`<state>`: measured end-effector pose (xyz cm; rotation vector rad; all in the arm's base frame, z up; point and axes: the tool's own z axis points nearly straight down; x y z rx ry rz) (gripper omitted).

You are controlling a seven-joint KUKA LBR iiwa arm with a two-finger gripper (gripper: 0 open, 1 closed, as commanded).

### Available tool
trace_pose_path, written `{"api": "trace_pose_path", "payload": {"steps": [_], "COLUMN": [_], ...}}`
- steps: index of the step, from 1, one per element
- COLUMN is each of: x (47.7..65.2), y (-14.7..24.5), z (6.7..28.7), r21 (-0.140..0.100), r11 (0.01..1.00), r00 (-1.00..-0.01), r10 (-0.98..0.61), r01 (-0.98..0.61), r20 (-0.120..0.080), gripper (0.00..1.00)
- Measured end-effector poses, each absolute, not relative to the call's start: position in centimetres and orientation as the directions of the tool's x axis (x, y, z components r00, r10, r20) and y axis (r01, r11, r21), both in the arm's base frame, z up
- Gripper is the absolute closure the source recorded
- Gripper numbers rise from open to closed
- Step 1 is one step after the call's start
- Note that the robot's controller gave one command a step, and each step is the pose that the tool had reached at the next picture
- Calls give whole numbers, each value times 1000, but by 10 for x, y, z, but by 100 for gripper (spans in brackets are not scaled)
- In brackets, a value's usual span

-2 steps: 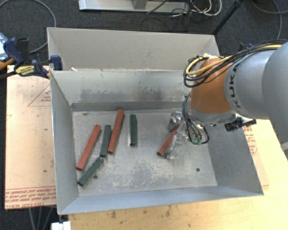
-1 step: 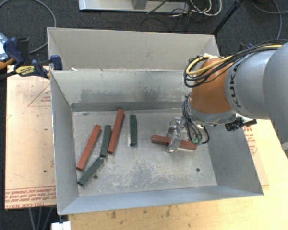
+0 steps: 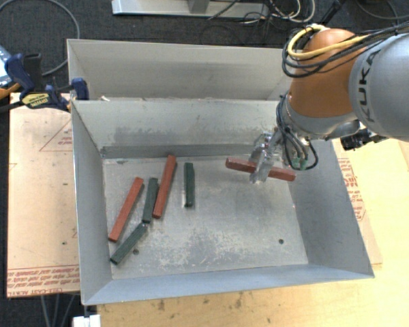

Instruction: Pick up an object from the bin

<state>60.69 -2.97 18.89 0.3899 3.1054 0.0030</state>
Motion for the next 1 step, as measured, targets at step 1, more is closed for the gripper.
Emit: {"api": "trace_pose_path", "payload": {"steps": [1], "x": [631], "y": [-19], "z": [228], "r21": [1], "r11": [996], "r00": [-996], "r10": [93], "r01": [93], "r20": [-7], "gripper": [100]}}
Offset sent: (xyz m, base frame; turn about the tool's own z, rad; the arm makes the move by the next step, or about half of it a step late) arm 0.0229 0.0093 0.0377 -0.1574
